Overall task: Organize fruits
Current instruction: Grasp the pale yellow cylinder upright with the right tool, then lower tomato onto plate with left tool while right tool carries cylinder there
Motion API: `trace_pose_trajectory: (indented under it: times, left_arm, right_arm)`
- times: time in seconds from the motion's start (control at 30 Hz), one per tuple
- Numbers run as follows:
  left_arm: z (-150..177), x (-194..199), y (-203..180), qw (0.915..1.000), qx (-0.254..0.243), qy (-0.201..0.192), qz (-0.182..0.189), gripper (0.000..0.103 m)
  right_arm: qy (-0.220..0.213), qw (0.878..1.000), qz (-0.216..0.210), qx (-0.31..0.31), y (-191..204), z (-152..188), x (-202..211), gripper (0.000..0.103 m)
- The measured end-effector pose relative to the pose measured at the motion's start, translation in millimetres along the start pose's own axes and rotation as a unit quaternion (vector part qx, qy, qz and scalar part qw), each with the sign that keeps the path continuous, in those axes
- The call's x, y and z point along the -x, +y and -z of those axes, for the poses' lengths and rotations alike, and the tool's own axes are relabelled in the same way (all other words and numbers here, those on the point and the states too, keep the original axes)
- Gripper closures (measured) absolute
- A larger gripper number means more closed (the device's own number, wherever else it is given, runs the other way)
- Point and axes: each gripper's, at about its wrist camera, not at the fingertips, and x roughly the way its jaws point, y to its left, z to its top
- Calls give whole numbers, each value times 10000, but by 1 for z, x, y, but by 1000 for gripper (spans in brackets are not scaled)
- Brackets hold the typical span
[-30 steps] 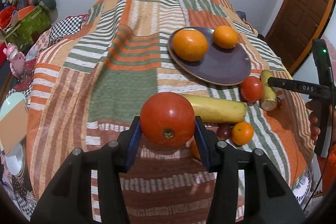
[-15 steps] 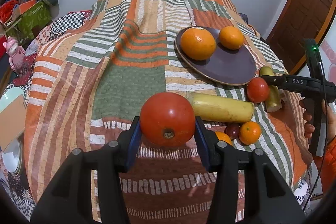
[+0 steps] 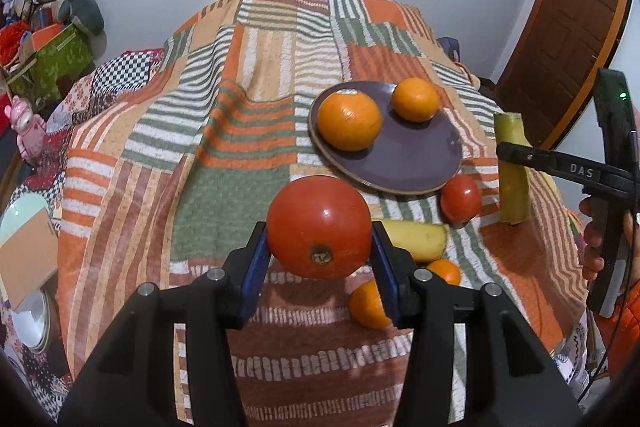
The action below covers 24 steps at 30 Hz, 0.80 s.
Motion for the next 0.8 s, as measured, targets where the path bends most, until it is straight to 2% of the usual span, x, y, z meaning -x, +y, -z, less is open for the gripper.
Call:
trace_pose_trajectory:
  times: [0.33, 0.8]
  left_arm:
    - [-25, -16, -27, 9995, -228, 23, 219, 54]
    - [-53, -72, -51, 9967, -542, 443, 400, 54]
  right_arm:
    - [-314, 9987, 147, 381, 18, -20, 10, 69]
    - [-268, 9976, -8, 641, 46, -52, -29, 69]
